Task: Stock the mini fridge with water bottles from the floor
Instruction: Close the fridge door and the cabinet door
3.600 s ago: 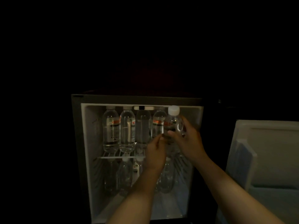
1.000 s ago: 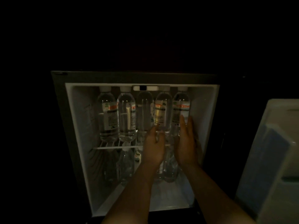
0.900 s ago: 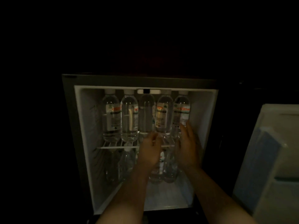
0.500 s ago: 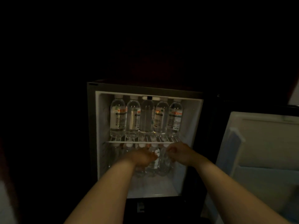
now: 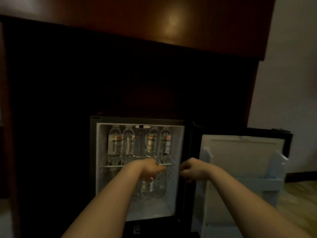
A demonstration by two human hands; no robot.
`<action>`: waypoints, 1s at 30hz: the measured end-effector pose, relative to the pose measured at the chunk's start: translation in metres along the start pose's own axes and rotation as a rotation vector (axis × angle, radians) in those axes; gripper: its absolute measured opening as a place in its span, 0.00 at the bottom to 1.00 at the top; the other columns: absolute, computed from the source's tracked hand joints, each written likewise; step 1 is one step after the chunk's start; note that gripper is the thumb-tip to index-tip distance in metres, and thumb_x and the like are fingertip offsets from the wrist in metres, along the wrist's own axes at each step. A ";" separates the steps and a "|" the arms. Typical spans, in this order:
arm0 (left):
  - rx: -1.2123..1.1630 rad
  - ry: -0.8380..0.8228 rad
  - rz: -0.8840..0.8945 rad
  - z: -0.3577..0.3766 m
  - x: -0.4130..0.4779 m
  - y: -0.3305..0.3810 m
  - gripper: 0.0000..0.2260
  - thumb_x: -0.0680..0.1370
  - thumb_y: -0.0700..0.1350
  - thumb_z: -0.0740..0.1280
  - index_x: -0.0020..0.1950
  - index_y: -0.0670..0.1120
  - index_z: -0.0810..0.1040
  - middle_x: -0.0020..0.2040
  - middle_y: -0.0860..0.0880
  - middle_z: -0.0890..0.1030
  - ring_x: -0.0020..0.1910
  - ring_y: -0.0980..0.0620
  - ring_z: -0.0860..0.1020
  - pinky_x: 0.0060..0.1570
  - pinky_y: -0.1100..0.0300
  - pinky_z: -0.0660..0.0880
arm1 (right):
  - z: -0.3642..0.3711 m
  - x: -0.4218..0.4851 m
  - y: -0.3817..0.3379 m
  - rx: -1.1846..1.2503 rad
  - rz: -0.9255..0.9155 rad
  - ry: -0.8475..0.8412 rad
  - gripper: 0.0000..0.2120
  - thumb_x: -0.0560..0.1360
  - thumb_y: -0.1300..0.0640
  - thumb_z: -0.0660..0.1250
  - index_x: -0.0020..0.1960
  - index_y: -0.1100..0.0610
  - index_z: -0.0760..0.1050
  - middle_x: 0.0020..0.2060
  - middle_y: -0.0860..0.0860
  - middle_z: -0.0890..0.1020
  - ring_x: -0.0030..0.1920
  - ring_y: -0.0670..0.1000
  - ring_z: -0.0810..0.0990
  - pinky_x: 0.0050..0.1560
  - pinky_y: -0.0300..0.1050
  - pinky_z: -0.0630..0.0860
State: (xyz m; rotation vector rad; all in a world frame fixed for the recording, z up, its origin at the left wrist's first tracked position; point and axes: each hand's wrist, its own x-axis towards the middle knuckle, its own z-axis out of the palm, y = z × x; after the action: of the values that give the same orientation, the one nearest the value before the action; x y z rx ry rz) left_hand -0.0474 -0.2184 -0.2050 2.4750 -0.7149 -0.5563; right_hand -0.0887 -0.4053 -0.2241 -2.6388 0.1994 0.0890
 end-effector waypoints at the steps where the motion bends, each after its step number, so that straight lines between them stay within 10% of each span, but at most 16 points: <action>1: 0.008 -0.007 0.011 0.001 -0.004 0.008 0.23 0.81 0.53 0.54 0.66 0.37 0.68 0.54 0.43 0.75 0.48 0.48 0.74 0.33 0.62 0.68 | -0.009 -0.009 0.002 -0.008 0.001 0.016 0.12 0.78 0.56 0.61 0.58 0.59 0.76 0.35 0.48 0.76 0.32 0.44 0.77 0.31 0.36 0.72; 13: 0.126 0.107 0.275 0.011 -0.019 0.118 0.23 0.80 0.56 0.53 0.66 0.42 0.71 0.60 0.43 0.77 0.53 0.49 0.77 0.55 0.58 0.72 | -0.104 -0.097 0.050 0.168 -0.077 0.249 0.11 0.79 0.58 0.59 0.60 0.59 0.73 0.46 0.55 0.79 0.39 0.46 0.79 0.38 0.38 0.72; 22: 0.338 0.403 0.557 0.000 0.047 0.207 0.23 0.79 0.57 0.56 0.72 0.49 0.64 0.71 0.47 0.68 0.69 0.47 0.68 0.68 0.49 0.66 | -0.174 -0.082 0.099 0.129 -0.191 0.850 0.08 0.78 0.55 0.62 0.51 0.56 0.80 0.43 0.48 0.80 0.46 0.48 0.78 0.48 0.43 0.73; 30: 0.344 0.186 0.405 -0.005 0.143 0.253 0.29 0.80 0.60 0.51 0.76 0.45 0.54 0.77 0.45 0.57 0.75 0.46 0.58 0.74 0.54 0.57 | -0.226 -0.022 0.178 0.066 0.056 0.839 0.12 0.78 0.53 0.62 0.55 0.58 0.78 0.52 0.54 0.81 0.52 0.53 0.77 0.49 0.42 0.69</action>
State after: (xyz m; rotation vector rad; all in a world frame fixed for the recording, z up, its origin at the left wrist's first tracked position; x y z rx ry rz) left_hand -0.0285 -0.4862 -0.0933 2.5330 -1.2788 -0.0521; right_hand -0.1318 -0.6652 -0.1068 -2.4435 0.5339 -0.9928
